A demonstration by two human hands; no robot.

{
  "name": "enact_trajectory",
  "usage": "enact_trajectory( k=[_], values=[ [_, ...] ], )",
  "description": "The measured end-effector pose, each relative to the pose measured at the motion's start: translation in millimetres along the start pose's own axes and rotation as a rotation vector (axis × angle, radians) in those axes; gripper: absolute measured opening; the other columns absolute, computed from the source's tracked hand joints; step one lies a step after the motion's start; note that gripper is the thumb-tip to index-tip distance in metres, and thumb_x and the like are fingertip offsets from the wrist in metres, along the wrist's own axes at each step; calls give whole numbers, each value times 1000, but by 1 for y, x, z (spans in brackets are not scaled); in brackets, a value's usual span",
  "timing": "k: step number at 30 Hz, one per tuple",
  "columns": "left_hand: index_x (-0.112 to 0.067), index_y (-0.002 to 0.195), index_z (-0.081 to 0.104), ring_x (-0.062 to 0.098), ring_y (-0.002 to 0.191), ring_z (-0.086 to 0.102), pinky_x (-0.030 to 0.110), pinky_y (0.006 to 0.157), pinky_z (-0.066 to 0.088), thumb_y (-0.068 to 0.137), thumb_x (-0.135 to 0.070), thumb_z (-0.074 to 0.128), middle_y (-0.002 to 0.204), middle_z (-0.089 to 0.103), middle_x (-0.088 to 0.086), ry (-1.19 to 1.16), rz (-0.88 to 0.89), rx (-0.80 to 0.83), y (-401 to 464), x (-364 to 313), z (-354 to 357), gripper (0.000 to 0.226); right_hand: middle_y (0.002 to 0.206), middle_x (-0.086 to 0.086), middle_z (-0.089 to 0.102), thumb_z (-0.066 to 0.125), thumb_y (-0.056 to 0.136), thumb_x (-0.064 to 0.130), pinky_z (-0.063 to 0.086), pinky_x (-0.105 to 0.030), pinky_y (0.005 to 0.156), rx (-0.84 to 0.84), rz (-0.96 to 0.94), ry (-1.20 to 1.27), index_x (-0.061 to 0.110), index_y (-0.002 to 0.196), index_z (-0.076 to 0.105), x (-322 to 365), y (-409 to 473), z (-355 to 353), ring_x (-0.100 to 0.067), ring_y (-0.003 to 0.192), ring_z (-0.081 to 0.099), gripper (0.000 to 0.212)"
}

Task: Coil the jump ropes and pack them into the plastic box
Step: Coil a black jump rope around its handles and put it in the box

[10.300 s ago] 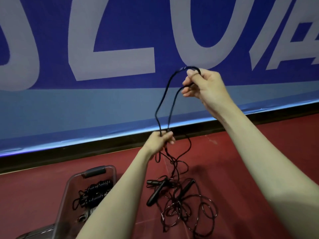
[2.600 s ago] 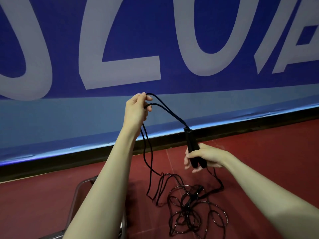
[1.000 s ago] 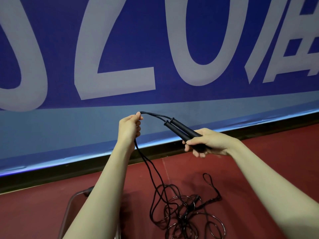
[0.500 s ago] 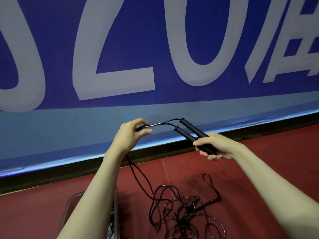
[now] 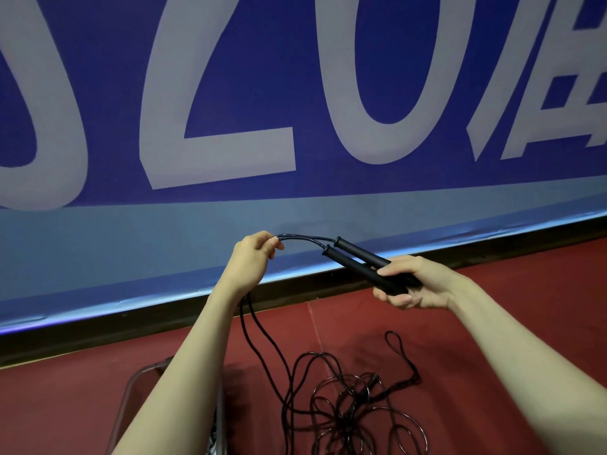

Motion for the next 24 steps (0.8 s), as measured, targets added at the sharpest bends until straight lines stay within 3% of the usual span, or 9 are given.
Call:
enact_trajectory(
  k=[3,8,13,18,21,24],
  values=[
    [-12,84,64,15,62,41,29,60,34,102,-20,42,71,50,-1,-55,-32,-47,3,5,-4,29,82,-22,63,70,81,14,25,-17,35,-33,-35,-129,-6,122,51,6,-1,1,-15,46,46,49],
    [-15,78,62,16,61,40,29,59,34,102,-20,42,69,48,-2,-138,-83,-100,4,12,-4,32,91,-23,70,64,91,10,35,-20,43,-130,-11,-360,2,123,56,11,0,3,-19,57,52,33],
    [-8,85,63,13,55,36,25,52,31,103,-18,40,69,48,-1,-276,-118,-143,3,11,-5,30,78,-16,65,59,95,11,34,-19,40,-91,40,-479,1,106,56,5,5,13,-17,55,51,16],
    [-10,93,68,11,61,41,24,60,36,101,-18,48,72,53,-3,-246,-59,-78,3,9,-10,22,74,-15,58,54,97,10,26,-17,37,-159,-83,-229,-5,107,58,11,4,4,-15,52,46,19],
    [-10,90,68,13,57,42,24,56,38,100,-25,52,68,55,-3,-209,-87,50,1,9,1,24,73,-15,55,52,97,8,24,-17,36,-284,-230,-32,-4,104,57,22,6,-6,-14,50,45,15],
    [-8,84,65,10,51,34,22,52,31,102,-31,47,62,44,-4,-333,-145,197,-4,4,16,34,73,-14,55,51,98,8,26,-17,36,-421,-360,140,-3,108,53,34,3,-20,-14,50,46,16]
  ],
)
Point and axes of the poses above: each hand's wrist, its own y-axis towards the middle knuckle, its own z-axis out of the palm, x = y × z, the point moved 6 cm from there along y, towards the middle knuckle
